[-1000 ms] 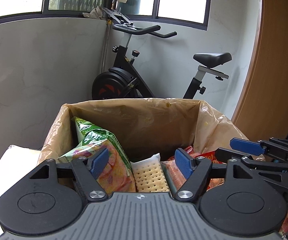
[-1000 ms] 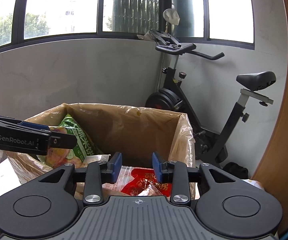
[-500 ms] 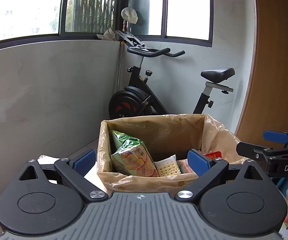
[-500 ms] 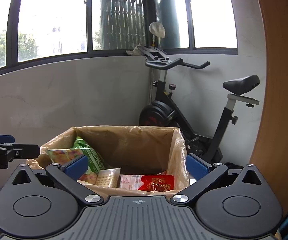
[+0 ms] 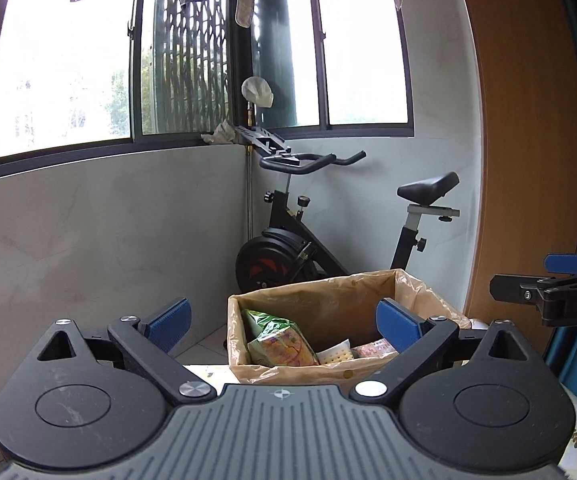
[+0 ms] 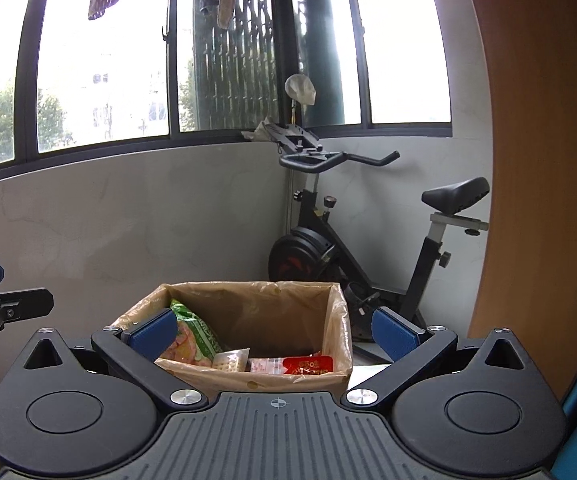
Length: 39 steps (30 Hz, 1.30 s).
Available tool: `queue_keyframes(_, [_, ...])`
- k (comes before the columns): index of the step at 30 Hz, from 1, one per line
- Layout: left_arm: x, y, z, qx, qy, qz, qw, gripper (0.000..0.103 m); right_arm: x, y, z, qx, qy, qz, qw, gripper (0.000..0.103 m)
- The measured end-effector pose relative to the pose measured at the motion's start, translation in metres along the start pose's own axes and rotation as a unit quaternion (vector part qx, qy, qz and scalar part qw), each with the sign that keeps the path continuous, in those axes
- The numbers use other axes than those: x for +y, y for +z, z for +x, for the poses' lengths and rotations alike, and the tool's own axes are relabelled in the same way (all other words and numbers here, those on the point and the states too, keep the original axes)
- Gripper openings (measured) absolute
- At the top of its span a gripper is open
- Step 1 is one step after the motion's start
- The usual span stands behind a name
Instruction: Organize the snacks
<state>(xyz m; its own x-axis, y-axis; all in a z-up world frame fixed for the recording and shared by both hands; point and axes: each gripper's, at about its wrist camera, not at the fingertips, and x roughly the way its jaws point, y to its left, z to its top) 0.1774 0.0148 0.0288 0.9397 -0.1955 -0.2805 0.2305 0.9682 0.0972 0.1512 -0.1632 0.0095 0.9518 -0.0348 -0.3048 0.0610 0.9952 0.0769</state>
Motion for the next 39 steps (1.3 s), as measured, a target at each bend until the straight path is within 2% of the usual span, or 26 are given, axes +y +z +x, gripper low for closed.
queue_keyframes(13, [0.004, 0.002, -0.022, -0.012, 0.001, -0.013, 0.9998, 0.1, 0.008, 0.01, -0.04, -0.007, 0.009, 0.0, 1.0, 0.103])
queue_keyframes(39, [0.014, -0.002, -0.022, -0.01, 0.0, -0.033, 0.9994, 0.1, 0.008, 0.013, -0.042, -0.003, 0.007, 0.003, 1.0, 0.103])
